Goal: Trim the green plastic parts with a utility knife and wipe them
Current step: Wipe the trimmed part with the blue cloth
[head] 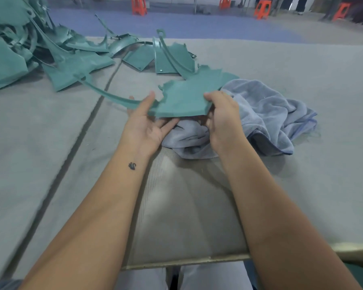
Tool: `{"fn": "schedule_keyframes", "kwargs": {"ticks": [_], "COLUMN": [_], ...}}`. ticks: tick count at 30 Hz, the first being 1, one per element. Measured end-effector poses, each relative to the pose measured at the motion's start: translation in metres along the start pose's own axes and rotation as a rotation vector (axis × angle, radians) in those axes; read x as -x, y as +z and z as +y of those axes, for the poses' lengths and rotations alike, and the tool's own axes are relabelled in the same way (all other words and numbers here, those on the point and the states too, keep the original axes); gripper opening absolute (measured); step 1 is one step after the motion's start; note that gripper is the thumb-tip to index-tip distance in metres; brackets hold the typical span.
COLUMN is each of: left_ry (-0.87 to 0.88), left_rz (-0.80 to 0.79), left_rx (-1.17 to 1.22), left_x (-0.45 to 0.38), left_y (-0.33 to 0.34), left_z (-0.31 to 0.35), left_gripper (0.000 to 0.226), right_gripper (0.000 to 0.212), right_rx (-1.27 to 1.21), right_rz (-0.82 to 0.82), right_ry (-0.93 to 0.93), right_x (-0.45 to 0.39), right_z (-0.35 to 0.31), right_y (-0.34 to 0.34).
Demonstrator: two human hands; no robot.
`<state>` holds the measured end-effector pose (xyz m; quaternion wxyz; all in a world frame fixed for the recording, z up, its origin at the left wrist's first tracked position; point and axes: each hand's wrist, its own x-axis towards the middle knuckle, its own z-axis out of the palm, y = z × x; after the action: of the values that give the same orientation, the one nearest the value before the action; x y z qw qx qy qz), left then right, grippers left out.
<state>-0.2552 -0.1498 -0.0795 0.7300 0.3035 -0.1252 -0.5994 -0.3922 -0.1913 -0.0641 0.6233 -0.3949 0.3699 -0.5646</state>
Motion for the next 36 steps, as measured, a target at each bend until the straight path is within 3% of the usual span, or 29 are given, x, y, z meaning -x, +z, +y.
{"fn": "schedule_keyframes", "kwargs": {"ticks": [4,6,8,13,17,20,25,28,32,36], "left_ry": [0.069,0.101,0.161,0.352,0.393,0.437,0.221,0.081,-0.129,-0.39], "left_rz": [0.007,-0.021,-0.033,-0.157,-0.3,-0.256,-0.259,-0.429,-0.66,-0.932], "left_rx": [-0.056,-0.149,-0.236,-0.484,-0.549,-0.695,-0.571,-0.588,-0.712,-0.76], "left_x": [-0.001,0.001,0.004,0.021,0.044,0.057,0.091,0.123,0.173,0.223], "left_y": [-0.01,-0.01,-0.009,0.007,0.041,0.073,0.127,0.148,0.163,0.17], "left_z": [0.005,0.001,-0.003,-0.016,-0.044,-0.067,-0.112,-0.161,-0.246,-0.315], "left_gripper": [0.018,0.016,0.016,0.025,0.032,0.021,0.01,0.002,0.013,0.016], "right_gripper": [0.017,0.023,0.015,0.008,0.006,0.018,0.026,0.024,0.017,0.031], "right_rx": [-0.172,-0.085,0.044,0.053,-0.027,-0.084,-0.242,-0.308,-0.339,-0.361], "right_rz": [-0.056,-0.116,-0.118,0.066,0.263,0.371,0.493,0.648,0.892,1.197], "right_ry": [0.097,0.086,0.049,0.047,-0.034,-0.121,-0.2,-0.284,-0.458,-0.619], "right_x": [-0.001,0.003,0.008,0.022,0.037,0.055,0.092,0.124,0.178,0.245], "right_z": [-0.006,-0.005,0.001,-0.004,-0.032,-0.055,-0.085,-0.095,-0.1,-0.087], "right_y": [-0.012,-0.01,-0.006,-0.01,-0.034,-0.063,-0.127,-0.177,-0.259,-0.341]}}
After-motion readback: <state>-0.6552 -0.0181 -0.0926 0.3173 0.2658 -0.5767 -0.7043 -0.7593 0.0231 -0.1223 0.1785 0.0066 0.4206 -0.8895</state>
